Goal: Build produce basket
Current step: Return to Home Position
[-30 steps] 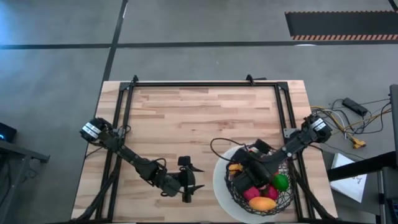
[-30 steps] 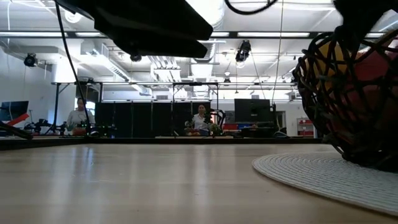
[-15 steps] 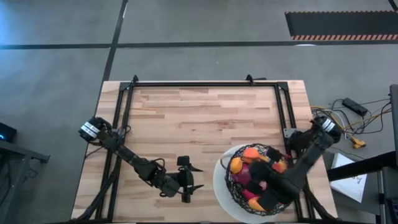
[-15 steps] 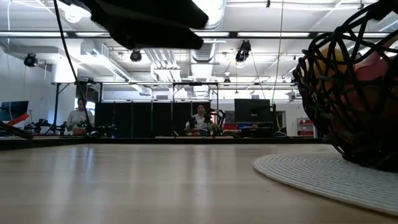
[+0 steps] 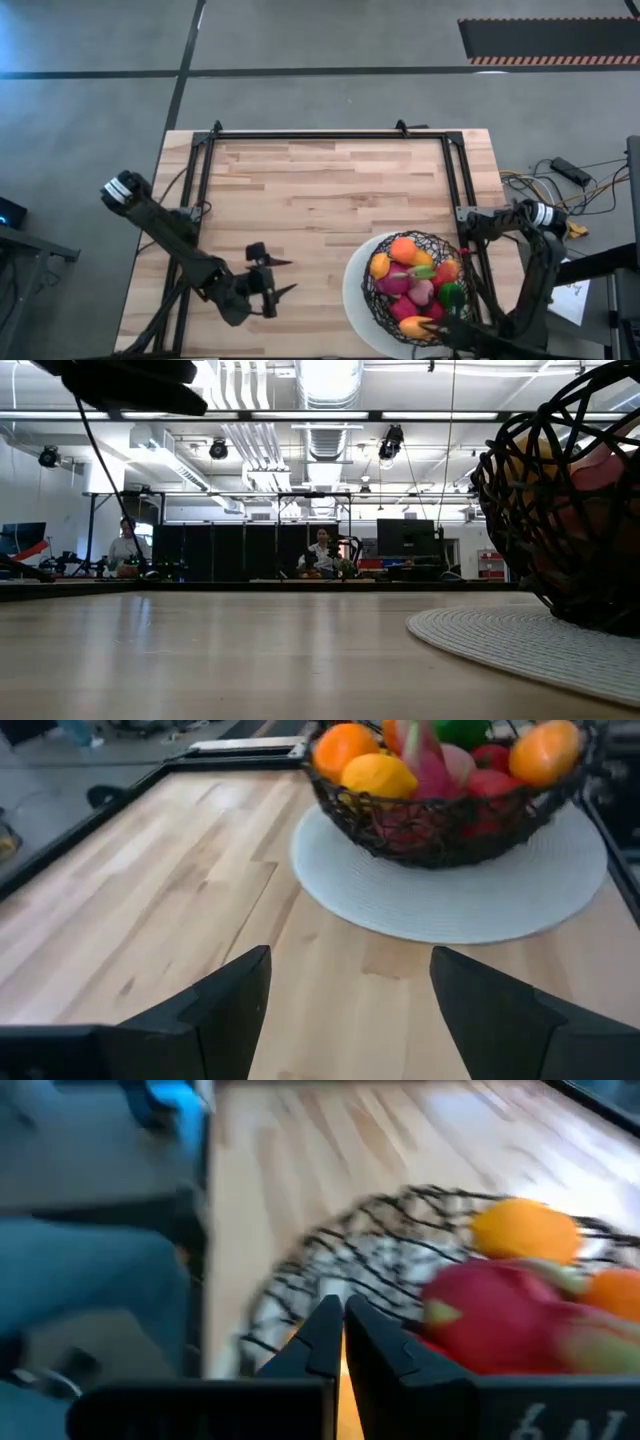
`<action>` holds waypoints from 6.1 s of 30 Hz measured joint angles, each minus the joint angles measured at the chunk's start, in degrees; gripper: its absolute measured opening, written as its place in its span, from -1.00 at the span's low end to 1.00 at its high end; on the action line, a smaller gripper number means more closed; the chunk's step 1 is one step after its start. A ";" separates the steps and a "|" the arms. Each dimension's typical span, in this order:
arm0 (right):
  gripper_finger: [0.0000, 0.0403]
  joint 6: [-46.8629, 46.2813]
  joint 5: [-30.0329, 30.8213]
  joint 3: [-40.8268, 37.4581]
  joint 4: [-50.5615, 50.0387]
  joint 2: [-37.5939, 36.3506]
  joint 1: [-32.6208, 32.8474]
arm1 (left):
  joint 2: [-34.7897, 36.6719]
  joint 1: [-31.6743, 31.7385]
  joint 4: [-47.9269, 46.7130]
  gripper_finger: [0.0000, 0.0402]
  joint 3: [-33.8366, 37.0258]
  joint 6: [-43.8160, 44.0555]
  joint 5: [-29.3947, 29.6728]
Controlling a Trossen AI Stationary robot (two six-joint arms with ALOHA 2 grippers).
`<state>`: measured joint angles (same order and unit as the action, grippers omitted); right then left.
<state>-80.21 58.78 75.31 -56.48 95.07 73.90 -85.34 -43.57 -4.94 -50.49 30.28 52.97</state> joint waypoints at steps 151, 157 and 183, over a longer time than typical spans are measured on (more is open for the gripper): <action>-0.96 68.68 -60.19 -74.73 57.39 -93.77 -76.54 | 84.00 50.93 11.92 -1.00 50.24 -24.69 -50.72; -0.96 68.68 -60.17 -74.73 57.41 -93.79 -76.54 | 84.13 50.93 12.02 -1.00 50.24 -24.69 -50.74; -0.96 68.68 -60.16 -74.73 57.50 -93.77 -76.54 | 80.50 50.93 11.96 -1.00 50.24 -24.71 -50.77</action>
<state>-11.53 -1.39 0.58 1.02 1.30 -2.63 -4.84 7.35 7.02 -0.25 5.56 2.20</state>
